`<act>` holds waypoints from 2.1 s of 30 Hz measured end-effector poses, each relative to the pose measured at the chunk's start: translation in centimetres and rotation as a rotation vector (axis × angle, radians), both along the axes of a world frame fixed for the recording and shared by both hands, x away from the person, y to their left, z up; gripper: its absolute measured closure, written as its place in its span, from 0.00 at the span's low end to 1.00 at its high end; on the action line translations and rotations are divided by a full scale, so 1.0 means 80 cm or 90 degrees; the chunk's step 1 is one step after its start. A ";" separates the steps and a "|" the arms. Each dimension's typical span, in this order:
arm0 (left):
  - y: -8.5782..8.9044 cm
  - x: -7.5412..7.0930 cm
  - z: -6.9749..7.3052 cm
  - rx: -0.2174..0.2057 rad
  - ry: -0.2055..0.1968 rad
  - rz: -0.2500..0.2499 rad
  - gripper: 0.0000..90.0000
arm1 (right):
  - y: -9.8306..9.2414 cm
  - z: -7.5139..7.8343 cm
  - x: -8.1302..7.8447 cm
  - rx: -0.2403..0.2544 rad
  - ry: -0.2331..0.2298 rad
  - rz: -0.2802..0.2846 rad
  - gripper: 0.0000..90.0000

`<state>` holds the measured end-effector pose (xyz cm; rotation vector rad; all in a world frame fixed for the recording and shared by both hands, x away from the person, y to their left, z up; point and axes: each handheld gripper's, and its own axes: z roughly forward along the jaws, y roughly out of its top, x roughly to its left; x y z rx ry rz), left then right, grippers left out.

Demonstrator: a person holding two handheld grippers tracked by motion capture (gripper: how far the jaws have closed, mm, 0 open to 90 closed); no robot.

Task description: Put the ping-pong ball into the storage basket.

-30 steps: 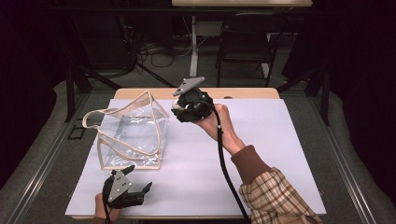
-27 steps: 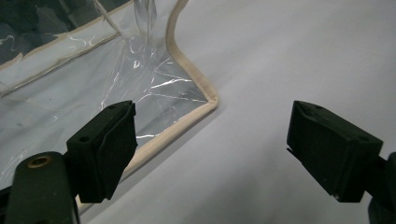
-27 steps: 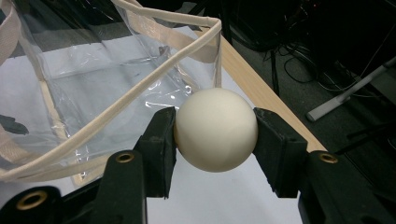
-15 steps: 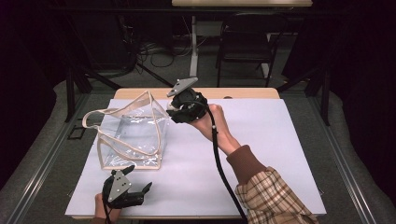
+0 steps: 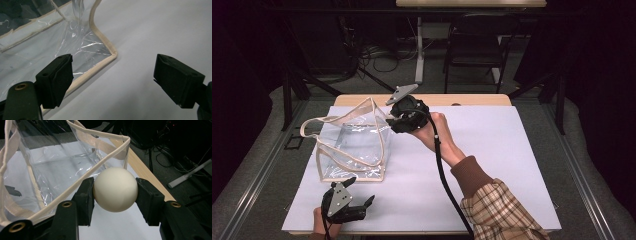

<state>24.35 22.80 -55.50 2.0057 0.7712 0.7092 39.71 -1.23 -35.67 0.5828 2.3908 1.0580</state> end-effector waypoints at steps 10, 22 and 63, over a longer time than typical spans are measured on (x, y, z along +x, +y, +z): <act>0.000 0.000 0.000 0.000 0.000 0.000 0.18 | 0.008 -0.003 0.000 -0.008 0.000 0.007 0.57; 0.001 0.000 0.000 0.002 -0.002 0.000 0.18 | 0.015 -0.007 0.000 -0.006 0.003 0.012 0.57; 0.001 0.000 0.000 0.000 -0.002 -0.001 0.18 | 0.046 -0.006 -0.008 -0.022 -0.008 0.041 0.57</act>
